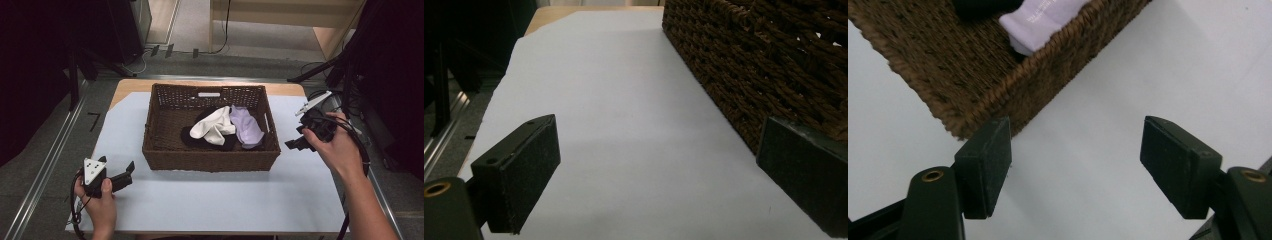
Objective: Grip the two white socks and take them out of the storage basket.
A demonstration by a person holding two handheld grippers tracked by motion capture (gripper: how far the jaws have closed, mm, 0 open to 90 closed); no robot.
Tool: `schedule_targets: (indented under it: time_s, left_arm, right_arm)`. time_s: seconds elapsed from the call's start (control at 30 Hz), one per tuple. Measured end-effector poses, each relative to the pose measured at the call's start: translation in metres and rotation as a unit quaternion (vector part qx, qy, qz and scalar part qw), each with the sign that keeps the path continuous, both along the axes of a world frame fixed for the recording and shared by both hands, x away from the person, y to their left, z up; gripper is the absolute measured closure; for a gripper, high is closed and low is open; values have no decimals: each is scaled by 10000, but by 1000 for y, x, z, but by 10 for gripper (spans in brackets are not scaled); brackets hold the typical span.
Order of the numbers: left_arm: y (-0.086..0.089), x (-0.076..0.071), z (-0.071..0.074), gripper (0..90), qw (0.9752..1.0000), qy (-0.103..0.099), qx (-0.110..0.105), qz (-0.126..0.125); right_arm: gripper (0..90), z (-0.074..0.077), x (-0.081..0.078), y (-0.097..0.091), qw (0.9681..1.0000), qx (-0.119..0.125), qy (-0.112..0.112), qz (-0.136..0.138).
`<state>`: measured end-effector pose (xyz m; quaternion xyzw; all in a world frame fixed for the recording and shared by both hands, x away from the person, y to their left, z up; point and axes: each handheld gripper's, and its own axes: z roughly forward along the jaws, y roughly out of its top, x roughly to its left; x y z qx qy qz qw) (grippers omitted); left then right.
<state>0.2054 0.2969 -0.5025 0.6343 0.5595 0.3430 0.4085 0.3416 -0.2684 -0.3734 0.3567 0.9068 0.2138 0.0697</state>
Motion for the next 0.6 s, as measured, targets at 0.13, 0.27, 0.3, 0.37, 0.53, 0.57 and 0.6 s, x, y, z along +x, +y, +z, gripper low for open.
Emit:
schedule_targets:
  time_s: [0.13, 0.27, 0.3, 0.37, 0.53, 0.57, 0.6]
  left_arm:
    - [0, 0, 0, 48, 10000, -7, 12, -2]
    - [0, 0, 0, 48, 10000, -10, 24, -8]
    - [0, 0, 0, 48, 10000, -7, 30, -10]
    - [0, 0, 0, 48, 10000, -6, 29, -11]
    - [0, 0, 0, 48, 10000, -9, 28, -10]
    - [0, 0, 0, 48, 10000, -13, 30, -6]
    - [0, 0, 0, 48, 10000, -15, 28, -5]
  right_arm:
    - [299, 5, 4, 7, 9999, 29, -48, 90]
    - [294, 7, 7, 15, 9999, 14, -94, 128]
    - [294, 8, 8, 17, 9998, 22, -127, 137]
    - [293, 10, 10, 22, 9997, 53, -146, 169]
    - [294, 13, 15, 37, 9994, 70, -202, 270]
    - [294, 13, 16, 40, 9993, 71, -194, 299]
    - [294, 12, 17, 43, 9992, 73, -212, 342]
